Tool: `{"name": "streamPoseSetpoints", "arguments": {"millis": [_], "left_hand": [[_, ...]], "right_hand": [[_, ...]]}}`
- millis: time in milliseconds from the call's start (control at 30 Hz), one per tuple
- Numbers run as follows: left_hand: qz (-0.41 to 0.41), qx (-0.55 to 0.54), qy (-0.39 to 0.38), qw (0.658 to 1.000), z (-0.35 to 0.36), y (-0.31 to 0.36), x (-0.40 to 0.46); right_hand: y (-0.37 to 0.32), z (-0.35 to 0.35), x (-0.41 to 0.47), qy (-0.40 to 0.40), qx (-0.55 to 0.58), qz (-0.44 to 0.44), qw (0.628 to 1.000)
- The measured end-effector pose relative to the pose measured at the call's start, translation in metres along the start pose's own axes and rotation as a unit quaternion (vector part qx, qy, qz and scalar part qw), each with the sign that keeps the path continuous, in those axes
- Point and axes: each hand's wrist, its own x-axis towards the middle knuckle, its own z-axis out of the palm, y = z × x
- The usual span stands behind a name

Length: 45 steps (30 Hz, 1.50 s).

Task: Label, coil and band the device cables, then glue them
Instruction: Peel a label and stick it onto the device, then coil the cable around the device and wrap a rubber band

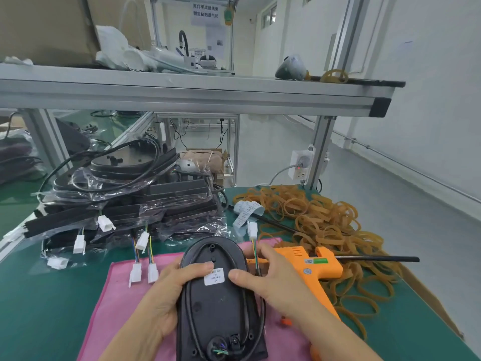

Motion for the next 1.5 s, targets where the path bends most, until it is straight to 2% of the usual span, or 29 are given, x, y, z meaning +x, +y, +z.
{"name": "streamPoseSetpoints", "arguments": {"millis": [100,200,233,300,367,433,467,500,600,667,867,967,1000,1033,1100,1133,1167,1233,1367,1500], "left_hand": [[-0.003,0.002,0.006,1.000,-0.003,-0.001,0.003],[-0.010,-0.005,0.005,1.000,-0.009,-0.001,0.005],[-0.013,-0.007,0.003,1.000,-0.011,-0.001,0.005],[-0.017,-0.006,-0.002,1.000,-0.015,-0.001,0.006],[-0.019,-0.005,-0.006,1.000,-0.018,-0.001,0.006],[-0.020,-0.009,-0.007,1.000,-0.018,-0.001,0.006],[-0.018,-0.010,-0.008,1.000,-0.018,-0.001,0.006],[-0.015,-0.013,-0.010,1.000,-0.018,0.000,0.006],[-0.009,-0.022,-0.012,1.000,-0.017,0.000,0.007],[-0.004,-0.027,-0.014,1.000,-0.017,0.000,0.007],[0.011,-0.028,-0.035,0.999,-0.018,0.000,0.005],[0.018,-0.029,-0.037,0.999,-0.018,0.000,0.005],[0.021,-0.027,-0.039,0.999,-0.019,0.000,0.005],[0.024,-0.026,-0.043,0.998,-0.020,-0.001,0.005],[0.030,-0.021,-0.045,0.998,-0.021,-0.001,0.005],[0.031,-0.018,-0.046,0.998,-0.022,-0.001,0.006],[0.033,-0.016,-0.049,0.998,-0.022,-0.001,0.006],[0.038,-0.014,-0.057,0.998,-0.022,-0.002,0.006],[0.041,-0.016,-0.052,0.998,-0.022,0.000,0.007],[0.038,-0.017,-0.030,0.999,-0.021,0.004,0.011]], "right_hand": [[-0.018,-0.019,0.013,-0.022,-0.180,0.033,0.983],[-0.029,-0.051,0.037,0.032,-0.326,0.103,0.939],[-0.030,-0.063,0.048,0.078,-0.380,0.102,0.916],[-0.023,-0.085,0.070,0.172,-0.523,0.085,0.831],[-0.015,-0.100,0.087,0.206,-0.617,0.096,0.754],[-0.006,-0.110,0.097,0.186,-0.657,0.148,0.716],[-0.003,-0.113,0.099,0.180,-0.659,0.162,0.712],[0.000,-0.116,0.101,0.180,-0.649,0.164,0.721],[0.004,-0.122,0.104,0.189,-0.572,0.151,0.784],[0.003,-0.121,0.103,0.164,-0.544,0.159,0.808],[0.012,-0.120,0.103,0.141,-0.541,0.169,0.811],[0.018,-0.120,0.103,0.157,-0.549,0.113,0.813],[0.017,-0.119,0.101,0.165,-0.532,0.081,0.826],[0.014,-0.117,0.099,0.179,-0.478,0.046,0.859],[0.002,-0.112,0.095,0.207,-0.236,-0.003,0.949],[-0.007,-0.107,0.092,0.195,-0.093,-0.009,0.976],[-0.015,-0.100,0.088,0.162,0.025,-0.014,0.986],[-0.021,-0.082,0.081,0.093,0.156,-0.006,0.983],[-0.014,-0.048,0.076,0.072,0.140,0.072,0.985],[-0.012,-0.032,0.070,0.033,0.304,0.115,0.945]]}}
